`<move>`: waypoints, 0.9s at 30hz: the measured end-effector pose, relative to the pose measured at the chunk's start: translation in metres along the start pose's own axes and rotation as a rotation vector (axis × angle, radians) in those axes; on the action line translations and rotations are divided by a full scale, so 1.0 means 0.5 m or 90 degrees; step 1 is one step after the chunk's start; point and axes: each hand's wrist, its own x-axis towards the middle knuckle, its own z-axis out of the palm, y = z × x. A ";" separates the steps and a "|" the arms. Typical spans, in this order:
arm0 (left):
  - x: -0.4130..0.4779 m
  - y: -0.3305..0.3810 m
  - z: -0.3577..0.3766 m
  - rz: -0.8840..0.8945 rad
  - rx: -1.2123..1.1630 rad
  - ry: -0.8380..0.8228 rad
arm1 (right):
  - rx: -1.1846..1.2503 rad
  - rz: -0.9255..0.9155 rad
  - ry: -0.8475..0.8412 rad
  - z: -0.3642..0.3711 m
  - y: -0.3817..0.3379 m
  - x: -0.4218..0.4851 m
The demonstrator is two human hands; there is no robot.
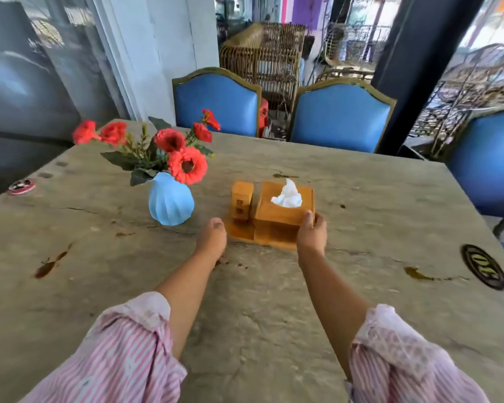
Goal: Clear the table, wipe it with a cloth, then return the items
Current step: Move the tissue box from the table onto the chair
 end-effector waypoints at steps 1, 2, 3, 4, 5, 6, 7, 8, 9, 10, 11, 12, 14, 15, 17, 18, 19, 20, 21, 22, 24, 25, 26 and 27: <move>0.013 0.000 0.004 -0.017 -0.007 0.008 | 0.016 -0.001 -0.007 0.001 0.004 0.002; 0.026 0.000 0.008 -0.031 -0.007 0.015 | 0.035 -0.001 -0.016 0.000 0.007 0.001; 0.035 0.003 0.011 -0.043 -0.009 0.021 | 0.055 0.001 -0.028 -0.004 0.008 -0.001; 0.044 0.007 0.015 -0.058 -0.017 0.025 | 0.070 0.001 -0.041 -0.009 0.009 -0.005; 0.048 0.011 0.018 -0.073 -0.030 0.027 | 0.080 0.000 -0.057 -0.013 0.010 -0.008; 0.052 0.016 0.022 -0.092 -0.044 0.025 | 0.086 0.004 -0.071 -0.015 0.011 -0.010; 0.055 0.020 0.025 -0.111 -0.060 0.022 | 0.093 0.012 -0.082 -0.017 0.013 -0.009; 0.057 0.025 0.029 -0.130 -0.079 0.020 | 0.097 0.021 -0.089 -0.017 0.014 -0.010; 0.058 0.029 0.031 -0.144 -0.101 0.019 | 0.099 0.031 -0.091 -0.016 0.015 -0.009; 0.058 0.033 0.034 -0.152 -0.124 0.019 | 0.099 0.041 -0.089 -0.015 0.016 -0.008; 0.058 0.037 0.037 -0.158 -0.145 0.021 | 0.101 0.050 -0.087 -0.012 0.017 -0.004; 0.059 0.038 0.040 -0.163 -0.164 0.025 | 0.104 0.057 -0.085 -0.010 0.016 -0.004; 0.060 0.036 0.046 -0.174 -0.204 0.031 | 0.101 0.059 -0.083 -0.007 0.012 -0.002; 0.057 0.035 0.048 -0.175 -0.221 0.039 | 0.096 0.055 -0.081 -0.006 0.009 0.001; 0.055 0.030 0.051 -0.175 -0.249 0.051 | 0.093 0.043 -0.077 -0.005 -0.003 0.003; 0.056 0.026 0.052 -0.176 -0.261 0.054 | 0.093 0.039 -0.077 -0.004 -0.011 0.004; 0.056 0.025 0.050 -0.179 -0.271 0.057 | 0.091 0.037 -0.078 -0.003 -0.019 0.006; 0.056 0.025 0.048 -0.180 -0.281 0.057 | 0.089 0.034 -0.079 -0.002 -0.026 0.007; 0.055 0.026 0.044 -0.181 -0.287 0.056 | 0.090 0.032 -0.079 -0.002 -0.033 0.007; 0.055 0.027 0.039 -0.182 -0.292 0.052 | 0.096 0.032 -0.081 -0.002 -0.038 0.006; 0.050 0.028 0.028 -0.183 -0.301 0.044 | 0.108 0.038 -0.083 -0.003 -0.044 0.003; 0.044 0.030 0.023 -0.182 -0.302 0.041 | 0.115 0.044 -0.085 -0.005 -0.046 0.000; 0.039 0.031 0.018 -0.176 -0.301 0.036 | 0.124 0.049 -0.087 -0.009 -0.047 -0.004; 0.035 0.031 0.013 -0.166 -0.294 0.028 | 0.132 0.051 -0.089 -0.013 -0.048 -0.009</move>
